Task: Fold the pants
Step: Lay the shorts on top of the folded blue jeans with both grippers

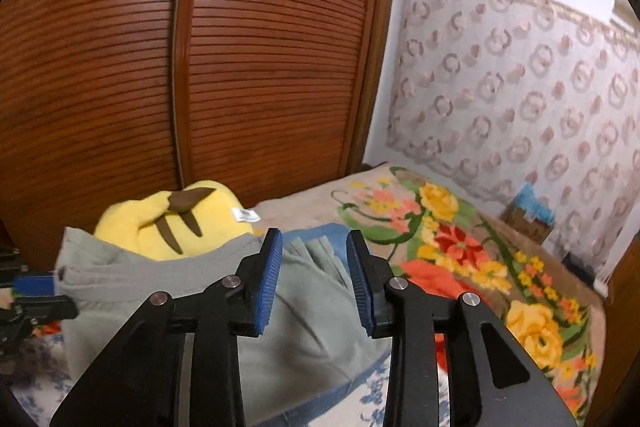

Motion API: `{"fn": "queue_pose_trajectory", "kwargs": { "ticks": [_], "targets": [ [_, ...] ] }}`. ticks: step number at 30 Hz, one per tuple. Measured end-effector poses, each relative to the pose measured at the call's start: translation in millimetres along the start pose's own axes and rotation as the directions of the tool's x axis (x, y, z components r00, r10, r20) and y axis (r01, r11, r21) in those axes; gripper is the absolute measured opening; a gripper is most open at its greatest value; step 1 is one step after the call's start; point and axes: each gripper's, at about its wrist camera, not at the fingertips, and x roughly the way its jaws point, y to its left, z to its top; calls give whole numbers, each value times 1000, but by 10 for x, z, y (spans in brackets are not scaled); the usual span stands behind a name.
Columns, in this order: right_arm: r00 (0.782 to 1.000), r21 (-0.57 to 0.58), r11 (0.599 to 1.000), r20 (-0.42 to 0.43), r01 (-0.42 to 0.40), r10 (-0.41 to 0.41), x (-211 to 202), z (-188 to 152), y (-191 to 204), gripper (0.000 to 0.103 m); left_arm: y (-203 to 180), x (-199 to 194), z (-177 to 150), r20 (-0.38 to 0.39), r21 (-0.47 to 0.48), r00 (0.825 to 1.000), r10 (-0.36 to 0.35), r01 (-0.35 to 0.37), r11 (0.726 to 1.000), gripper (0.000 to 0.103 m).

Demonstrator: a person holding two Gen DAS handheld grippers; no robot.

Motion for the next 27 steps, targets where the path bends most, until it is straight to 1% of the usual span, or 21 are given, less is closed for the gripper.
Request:
{"fn": "queue_pose_trajectory", "kwargs": {
  "ticks": [4,7,9,11,12,13,18,21,27],
  "targets": [
    [995,49,996,-62,-73,76,99,-165,-59,33,1,45,-43,-17,-4,1000,16,-16,1000,18],
    [991,62,996,-109,-68,74,226,-288,-73,33,-7,78,-66,-34,0,999,26,-26,1000,20],
    [988,83,995,-134,-62,73,323,-354,-101,33,10,104,-77,-49,-6,999,17,-18,1000,21],
    [986,97,995,-166,-16,32,411,-404,-140,33,16,141,-88,-72,-5,997,3,-4,1000,24],
    [984,113,994,-176,0,20,454,-428,-166,33,18,154,-93,-81,-3,997,2,-3,1000,29],
    [984,124,992,-177,-1,23,468,-443,-183,33,19,160,-98,-86,-1,996,2,-2,1000,33],
    [986,123,992,-169,18,3,429,-471,-171,33,18,166,-117,-87,-7,996,0,-1,1000,42],
    [986,125,992,-166,19,2,368,-472,-159,33,28,171,-136,-92,-5,996,5,-5,1000,45],
    [988,130,991,-151,-4,24,170,-503,-43,33,32,136,-171,-102,10,995,23,-22,1000,53]
  ]
}}
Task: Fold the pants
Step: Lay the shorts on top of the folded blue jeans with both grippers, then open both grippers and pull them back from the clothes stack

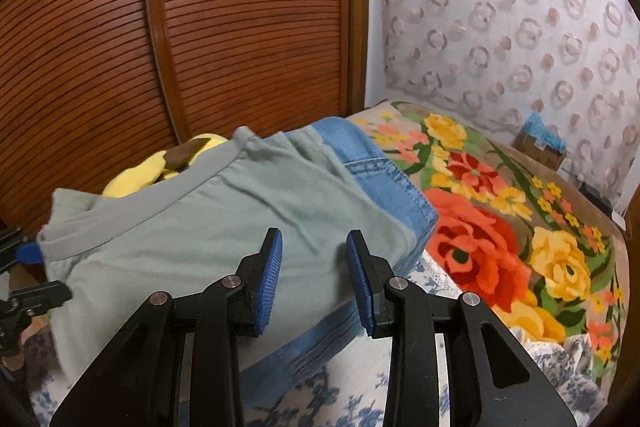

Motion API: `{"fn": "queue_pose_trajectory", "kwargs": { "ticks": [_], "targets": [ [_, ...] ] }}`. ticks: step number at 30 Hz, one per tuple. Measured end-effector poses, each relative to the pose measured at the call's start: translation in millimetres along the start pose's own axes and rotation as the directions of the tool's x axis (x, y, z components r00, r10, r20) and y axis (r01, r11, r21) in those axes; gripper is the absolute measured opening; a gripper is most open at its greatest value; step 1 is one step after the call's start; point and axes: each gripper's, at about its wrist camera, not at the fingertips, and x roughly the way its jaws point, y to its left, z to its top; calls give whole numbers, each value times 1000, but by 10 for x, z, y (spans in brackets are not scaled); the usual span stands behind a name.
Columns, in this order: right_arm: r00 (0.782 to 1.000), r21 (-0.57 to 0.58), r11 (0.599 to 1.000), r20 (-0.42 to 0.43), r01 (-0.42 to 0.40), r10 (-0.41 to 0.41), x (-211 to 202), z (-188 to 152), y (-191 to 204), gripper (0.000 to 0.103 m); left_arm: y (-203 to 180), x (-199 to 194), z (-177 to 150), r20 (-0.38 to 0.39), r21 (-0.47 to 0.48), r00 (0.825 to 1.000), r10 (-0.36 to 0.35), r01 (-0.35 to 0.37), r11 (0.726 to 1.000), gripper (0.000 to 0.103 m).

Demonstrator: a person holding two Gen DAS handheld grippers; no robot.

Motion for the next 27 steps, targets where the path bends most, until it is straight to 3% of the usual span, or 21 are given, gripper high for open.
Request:
{"fn": "queue_pose_trajectory", "kwargs": {
  "ticks": [14,22,27],
  "targets": [
    [999,11,999,29,-33,32,-495,-283,380,33,-19,-307,-126,-15,17,1000,-16,17,1000,59],
    [999,16,1000,39,-9,8,-758,-423,535,45,-6,-539,-179,6,6,1000,-8,8,1000,60],
    [998,16,1000,55,1,-2,-974,-499,629,47,-31,-711,-207,15,18,1000,-8,8,1000,60]
  ]
}}
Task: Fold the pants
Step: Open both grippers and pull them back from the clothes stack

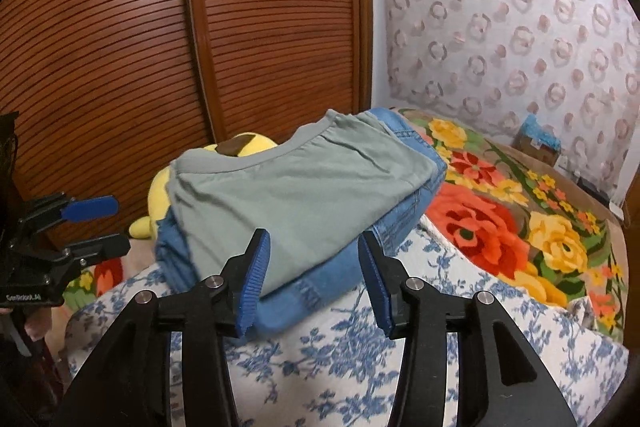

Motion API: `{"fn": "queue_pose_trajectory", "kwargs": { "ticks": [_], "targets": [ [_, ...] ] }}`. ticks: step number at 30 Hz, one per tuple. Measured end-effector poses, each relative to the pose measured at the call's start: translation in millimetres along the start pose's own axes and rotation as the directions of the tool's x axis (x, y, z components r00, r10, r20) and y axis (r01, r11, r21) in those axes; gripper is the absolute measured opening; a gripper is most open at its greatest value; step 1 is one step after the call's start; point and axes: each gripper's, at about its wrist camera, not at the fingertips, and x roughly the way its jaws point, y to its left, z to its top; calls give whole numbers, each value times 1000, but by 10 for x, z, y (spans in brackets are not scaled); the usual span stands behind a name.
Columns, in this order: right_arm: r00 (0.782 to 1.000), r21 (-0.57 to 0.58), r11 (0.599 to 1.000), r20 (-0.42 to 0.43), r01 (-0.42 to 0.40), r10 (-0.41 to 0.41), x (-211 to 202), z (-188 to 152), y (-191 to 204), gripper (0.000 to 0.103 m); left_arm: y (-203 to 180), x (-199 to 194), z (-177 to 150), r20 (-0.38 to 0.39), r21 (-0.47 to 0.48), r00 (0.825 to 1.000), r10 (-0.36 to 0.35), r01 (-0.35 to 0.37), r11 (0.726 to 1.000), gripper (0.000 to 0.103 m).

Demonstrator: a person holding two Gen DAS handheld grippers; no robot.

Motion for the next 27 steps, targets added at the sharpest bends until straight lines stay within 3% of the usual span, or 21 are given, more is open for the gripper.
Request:
{"fn": "queue_pose_trajectory", "kwargs": {
  "ticks": [7,12,27],
  "targets": [
    [1000,12,1000,31,5,-5,-341,-117,153,54,-89,-183,-77,-5,29,1000,10,-10,1000,60],
    [999,29,999,40,18,-19,-571,-291,249,58,-156,-256,-176,-18,29,999,-26,27,999,60],
    [992,118,987,47,110,-117,-1227,-894,292,68,-728,-444,-369,-1,127,998,-65,65,990,60]
  ]
}}
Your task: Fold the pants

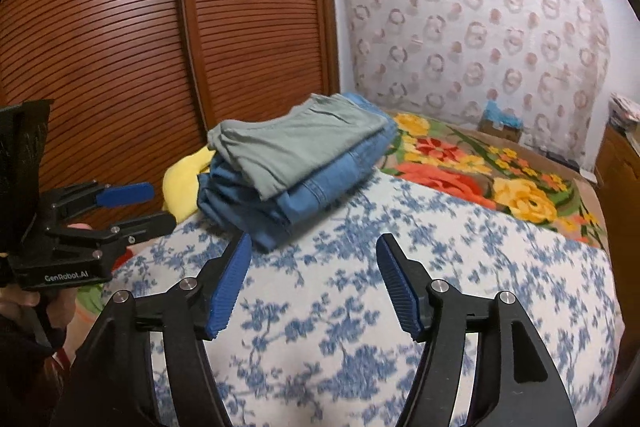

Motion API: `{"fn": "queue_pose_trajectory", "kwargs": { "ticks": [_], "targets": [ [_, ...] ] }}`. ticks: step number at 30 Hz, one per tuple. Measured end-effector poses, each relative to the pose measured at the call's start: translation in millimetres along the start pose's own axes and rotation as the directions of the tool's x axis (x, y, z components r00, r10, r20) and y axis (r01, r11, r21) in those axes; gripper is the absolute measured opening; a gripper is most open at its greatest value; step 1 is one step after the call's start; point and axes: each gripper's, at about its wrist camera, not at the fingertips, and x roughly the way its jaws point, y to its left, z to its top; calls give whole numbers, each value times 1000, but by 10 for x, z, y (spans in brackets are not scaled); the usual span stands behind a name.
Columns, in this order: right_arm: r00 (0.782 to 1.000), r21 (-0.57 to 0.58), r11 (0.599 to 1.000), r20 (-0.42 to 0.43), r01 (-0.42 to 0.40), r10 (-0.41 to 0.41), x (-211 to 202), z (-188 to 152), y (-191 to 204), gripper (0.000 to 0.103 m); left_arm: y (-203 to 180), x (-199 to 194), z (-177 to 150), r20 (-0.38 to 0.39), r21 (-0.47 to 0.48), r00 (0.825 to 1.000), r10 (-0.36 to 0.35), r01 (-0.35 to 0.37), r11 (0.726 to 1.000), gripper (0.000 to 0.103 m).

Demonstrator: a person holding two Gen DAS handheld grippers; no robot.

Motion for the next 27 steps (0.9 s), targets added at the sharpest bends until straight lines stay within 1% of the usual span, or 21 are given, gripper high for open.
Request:
{"fn": "queue_pose_trajectory", "kwargs": {
  "ticks": [2,7,10,16,19,23,27],
  "targets": [
    [1000,15,1000,0,24,-24,-77,-66,-42,70,-68,9,-3,-4,11,1000,-4,4,1000,60],
    [996,67,994,5,84,-84,-282,-250,-155,75,-234,22,-69,-19,5,998,-52,52,999,60],
    [994,89,990,9,107,-108,-396,-360,-201,78,-351,19,-109,-26,14,998,-50,51,999,60],
    [989,143,979,8,145,-147,-656,-570,-266,85,-589,-42,-191,-35,26,996,-85,86,996,60],
    [985,164,972,13,166,-171,-801,-654,-280,88,-687,-87,-215,-38,30,996,-84,85,996,61],
    [976,182,961,13,210,-215,-970,-741,-295,89,-796,-144,-223,-39,34,994,-102,103,994,61],
    [965,211,944,16,252,-262,-1117,-793,-339,89,-938,-252,-190,-22,51,993,-115,116,992,61]
  ]
}}
